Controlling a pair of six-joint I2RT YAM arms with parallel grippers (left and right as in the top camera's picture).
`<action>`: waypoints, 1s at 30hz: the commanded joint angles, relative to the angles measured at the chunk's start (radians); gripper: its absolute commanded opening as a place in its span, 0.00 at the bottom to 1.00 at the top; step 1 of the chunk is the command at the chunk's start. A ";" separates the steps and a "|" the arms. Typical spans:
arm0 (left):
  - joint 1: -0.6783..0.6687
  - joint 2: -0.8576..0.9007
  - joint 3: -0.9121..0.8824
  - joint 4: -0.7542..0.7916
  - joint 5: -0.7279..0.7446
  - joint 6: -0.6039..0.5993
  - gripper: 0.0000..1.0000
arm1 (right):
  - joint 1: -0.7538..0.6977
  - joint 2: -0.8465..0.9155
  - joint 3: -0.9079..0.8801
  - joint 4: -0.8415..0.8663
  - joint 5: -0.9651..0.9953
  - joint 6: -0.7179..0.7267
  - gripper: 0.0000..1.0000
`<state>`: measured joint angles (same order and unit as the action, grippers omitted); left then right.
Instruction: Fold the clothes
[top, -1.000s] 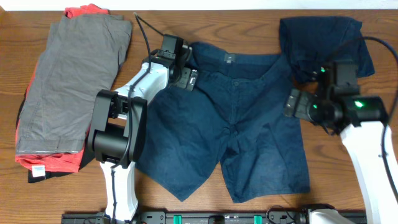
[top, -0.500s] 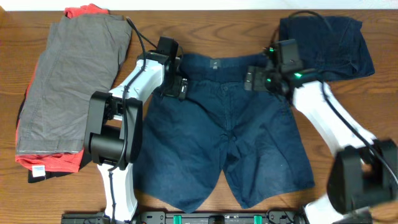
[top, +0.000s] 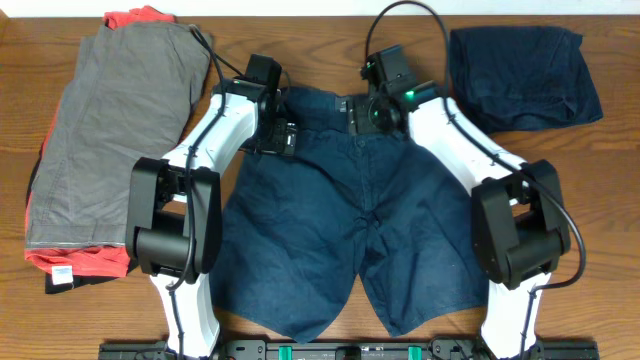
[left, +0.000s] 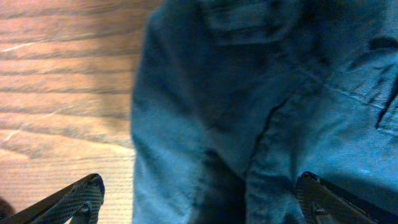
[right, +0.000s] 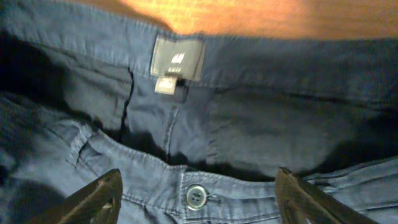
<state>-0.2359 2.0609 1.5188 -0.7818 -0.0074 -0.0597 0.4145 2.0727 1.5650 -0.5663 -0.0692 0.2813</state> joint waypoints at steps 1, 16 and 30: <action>0.024 -0.025 0.006 -0.012 0.003 -0.036 0.99 | 0.036 0.027 0.023 -0.015 0.049 -0.045 0.71; 0.077 -0.025 0.006 -0.045 0.026 -0.077 0.99 | 0.133 0.108 0.023 -0.064 0.250 -0.012 0.56; 0.077 -0.025 0.006 -0.048 0.025 -0.077 1.00 | 0.127 0.138 0.023 -0.077 0.251 0.003 0.36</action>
<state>-0.1646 2.0602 1.5188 -0.8227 0.0196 -0.1310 0.5446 2.1857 1.5700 -0.6338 0.1619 0.2684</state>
